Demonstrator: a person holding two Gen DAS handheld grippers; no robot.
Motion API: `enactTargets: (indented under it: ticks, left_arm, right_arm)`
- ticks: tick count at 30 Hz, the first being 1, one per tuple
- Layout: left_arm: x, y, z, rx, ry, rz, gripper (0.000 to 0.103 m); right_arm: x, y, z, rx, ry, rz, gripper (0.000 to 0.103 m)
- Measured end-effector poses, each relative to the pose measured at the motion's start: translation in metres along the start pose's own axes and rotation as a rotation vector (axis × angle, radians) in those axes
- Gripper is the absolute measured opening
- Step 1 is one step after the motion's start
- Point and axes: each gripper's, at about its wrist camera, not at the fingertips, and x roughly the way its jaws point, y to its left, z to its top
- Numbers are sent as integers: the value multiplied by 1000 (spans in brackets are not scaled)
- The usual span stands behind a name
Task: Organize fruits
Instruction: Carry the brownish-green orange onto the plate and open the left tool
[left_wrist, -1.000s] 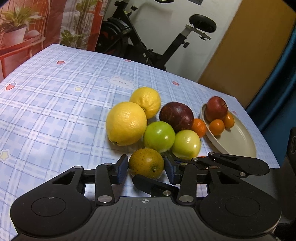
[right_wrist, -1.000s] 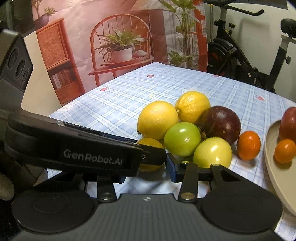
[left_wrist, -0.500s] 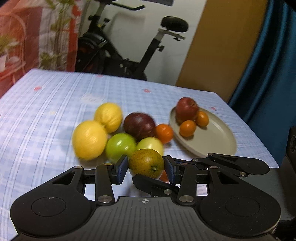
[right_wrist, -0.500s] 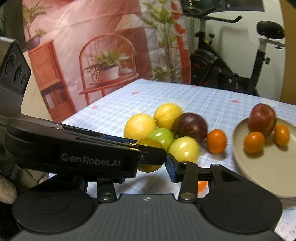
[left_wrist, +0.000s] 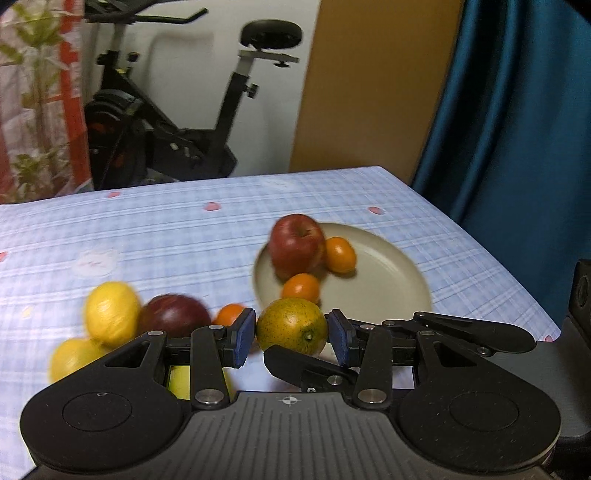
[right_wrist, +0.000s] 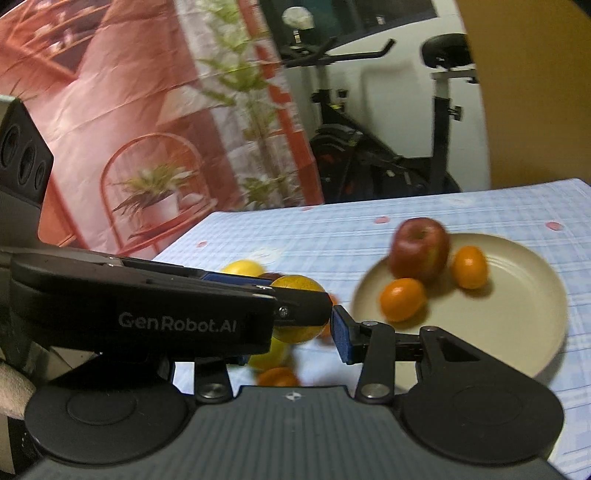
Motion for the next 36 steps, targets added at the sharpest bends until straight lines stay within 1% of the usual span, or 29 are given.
enactTargets:
  ticks: [6, 9, 14, 22, 33, 36]
  left_arm:
    - [32, -10, 6, 26, 47, -24, 46]
    - [45, -13, 6, 23, 73, -27, 46]
    - [60, -13, 5, 24, 99, -22, 46]
    - [64, -8, 3, 36, 86, 31, 46]
    - [64, -5, 5, 45, 52, 70, 46]
    - [64, -6, 5, 50, 51, 73, 47]
  right_arm:
    - [2, -37, 4, 88, 14, -37, 44]
    - [6, -49, 0, 117, 22, -49, 44]
    - [12, -60, -5, 131, 45, -63, 44]
    - [30, -63, -4, 117, 73, -33, 44]
    - [41, -68, -3, 121, 61, 14, 45]
    - [40, -69, -4, 126, 51, 11, 48]
